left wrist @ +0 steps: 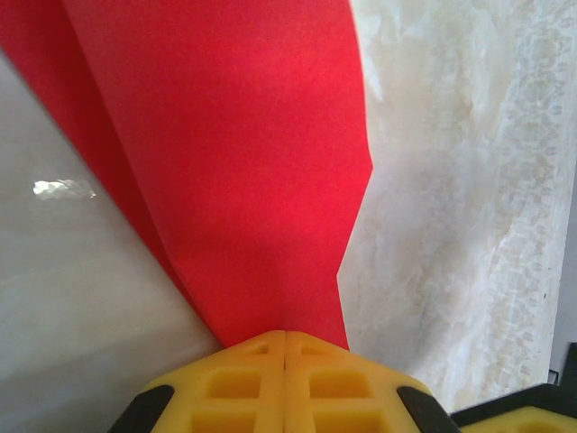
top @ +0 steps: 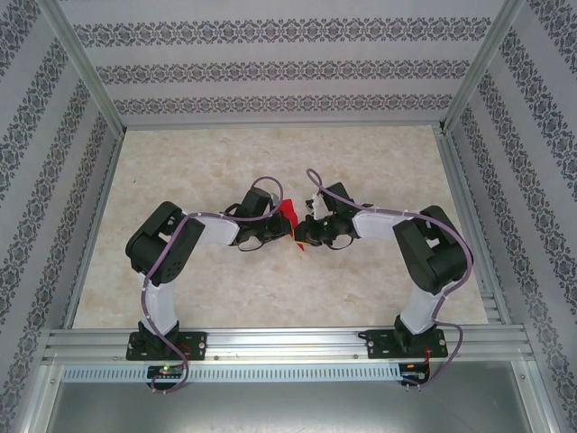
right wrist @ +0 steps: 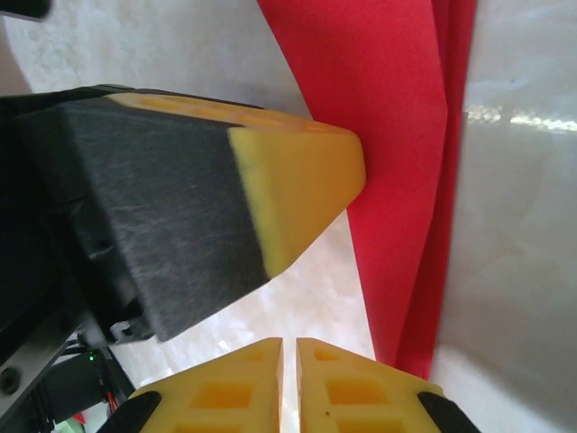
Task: Fold a paper plane with a square sheet of paper (pick it up from the middle)
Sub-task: Fold the wing for the fifth time at the center of the table.
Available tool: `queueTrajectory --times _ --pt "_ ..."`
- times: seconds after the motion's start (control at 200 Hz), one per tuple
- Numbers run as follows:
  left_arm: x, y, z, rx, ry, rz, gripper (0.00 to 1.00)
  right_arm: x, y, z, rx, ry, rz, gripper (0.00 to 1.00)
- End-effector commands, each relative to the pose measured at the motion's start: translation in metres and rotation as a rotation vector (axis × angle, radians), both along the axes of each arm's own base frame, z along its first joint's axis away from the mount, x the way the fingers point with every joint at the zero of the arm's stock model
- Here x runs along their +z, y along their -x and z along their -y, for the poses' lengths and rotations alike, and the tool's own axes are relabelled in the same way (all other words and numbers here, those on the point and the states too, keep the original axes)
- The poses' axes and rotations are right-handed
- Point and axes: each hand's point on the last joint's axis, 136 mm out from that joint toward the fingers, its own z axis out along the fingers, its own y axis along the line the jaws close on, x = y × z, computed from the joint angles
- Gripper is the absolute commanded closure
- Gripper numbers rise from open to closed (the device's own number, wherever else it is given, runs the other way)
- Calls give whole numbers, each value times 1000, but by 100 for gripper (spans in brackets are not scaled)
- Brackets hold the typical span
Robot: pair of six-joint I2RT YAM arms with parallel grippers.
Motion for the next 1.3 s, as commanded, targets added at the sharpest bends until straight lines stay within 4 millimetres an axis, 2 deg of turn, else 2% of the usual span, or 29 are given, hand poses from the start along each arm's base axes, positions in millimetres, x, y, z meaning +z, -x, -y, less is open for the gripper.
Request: queueTrajectory --times 0.0,0.355,0.584,0.729,0.814,0.914,0.999,1.084,1.159,1.294 --pt "-29 17 -16 9 -107 -85 92 -6 -2 -8 22 -23 -5 88" --pt "-32 17 -19 25 -123 -96 93 -39 27 11 10 50 -96 89" --pt "-36 18 -23 34 -150 -112 93 -43 46 21 12 82 -134 90" --pt "-38 19 -25 35 -163 -119 93 -51 65 37 -2 137 -173 90" --pt "-38 19 -24 34 -162 -120 93 -48 71 41 0 139 -175 91" --pt "-37 19 -22 25 -155 -117 93 -26 61 37 -6 98 -113 91" --pt "-35 19 -22 23 -151 -115 93 3 42 32 -26 51 -28 90" --pt "-32 18 -19 13 -140 -109 93 25 25 25 -29 23 42 89" --pt "-30 17 -18 8 -135 -104 93 30 15 18 -19 16 60 89" --pt "-24 15 -14 -1 -117 -93 93 21 1 7 -5 24 58 90"
